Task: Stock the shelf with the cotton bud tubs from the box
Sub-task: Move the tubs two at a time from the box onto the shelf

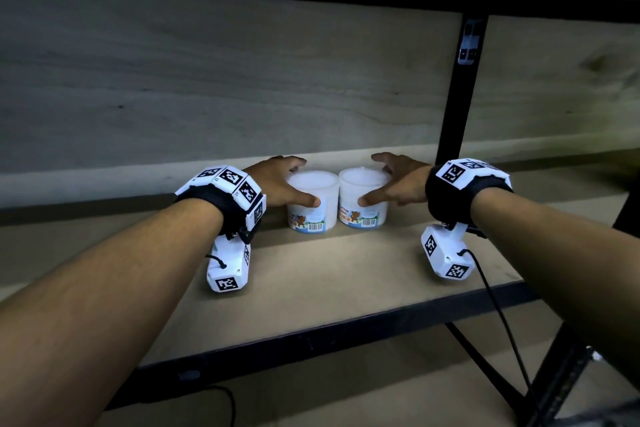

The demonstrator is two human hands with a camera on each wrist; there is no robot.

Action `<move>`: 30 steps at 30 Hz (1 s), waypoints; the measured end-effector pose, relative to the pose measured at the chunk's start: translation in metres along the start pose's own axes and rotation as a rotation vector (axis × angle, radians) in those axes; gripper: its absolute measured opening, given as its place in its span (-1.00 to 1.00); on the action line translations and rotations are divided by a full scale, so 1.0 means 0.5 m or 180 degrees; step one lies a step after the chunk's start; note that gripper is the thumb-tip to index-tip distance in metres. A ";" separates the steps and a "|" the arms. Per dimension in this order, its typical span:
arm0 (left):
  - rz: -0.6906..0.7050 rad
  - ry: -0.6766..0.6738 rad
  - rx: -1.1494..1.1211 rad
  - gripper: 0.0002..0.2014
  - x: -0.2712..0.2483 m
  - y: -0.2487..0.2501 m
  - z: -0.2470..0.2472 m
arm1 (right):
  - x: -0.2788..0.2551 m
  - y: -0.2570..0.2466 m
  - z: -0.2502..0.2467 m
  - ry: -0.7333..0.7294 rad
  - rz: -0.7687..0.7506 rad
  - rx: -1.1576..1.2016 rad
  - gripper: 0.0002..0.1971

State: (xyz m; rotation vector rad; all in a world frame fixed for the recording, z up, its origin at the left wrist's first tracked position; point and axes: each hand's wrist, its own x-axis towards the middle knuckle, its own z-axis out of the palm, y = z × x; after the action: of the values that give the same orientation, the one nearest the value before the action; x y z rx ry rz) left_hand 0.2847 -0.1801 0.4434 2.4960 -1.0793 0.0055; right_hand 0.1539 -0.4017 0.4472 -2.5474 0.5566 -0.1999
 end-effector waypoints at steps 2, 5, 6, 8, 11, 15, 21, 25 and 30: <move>0.0010 0.0008 0.0144 -0.08 -0.030 0.010 -0.016 | -0.040 -0.014 -0.015 0.0051 -0.0061 -0.0130 0.28; 0.0038 -0.0049 0.0371 -0.14 -0.045 0.022 -0.041 | -0.061 -0.027 -0.031 0.0114 -0.0156 -0.0243 0.33; 0.0042 -0.0058 0.0418 -0.17 -0.057 0.030 -0.051 | -0.075 -0.034 -0.038 0.0097 -0.0199 -0.0288 0.31; 0.0106 -0.0046 0.0476 -0.25 -0.098 0.055 -0.073 | -0.117 -0.051 -0.048 0.0122 -0.0283 -0.0229 0.18; 0.0343 -0.0003 0.0505 -0.37 -0.157 0.090 -0.095 | -0.175 -0.071 -0.063 0.0142 -0.0376 -0.0268 -0.03; 0.0440 0.0013 0.0329 -0.51 -0.238 0.130 -0.113 | -0.260 -0.096 -0.060 0.0027 -0.0401 -0.0372 -0.21; 0.0468 -0.0182 0.0014 -0.65 -0.364 0.173 -0.093 | -0.379 -0.110 -0.029 -0.0199 -0.0430 -0.0308 -0.38; 0.0401 -0.0361 -0.0169 -0.66 -0.445 0.175 -0.033 | -0.447 -0.089 0.026 -0.0466 -0.0441 -0.0254 -0.55; 0.0320 -0.0699 -0.0241 -0.67 -0.502 0.136 0.062 | -0.488 -0.049 0.122 -0.0754 -0.0401 -0.0124 -0.57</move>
State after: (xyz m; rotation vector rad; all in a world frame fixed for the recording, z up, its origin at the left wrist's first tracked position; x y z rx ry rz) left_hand 0.0570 -0.0585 0.3988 2.4138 -1.2669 -0.2810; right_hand -0.0431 -0.2510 0.4001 -2.5977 0.3123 0.0691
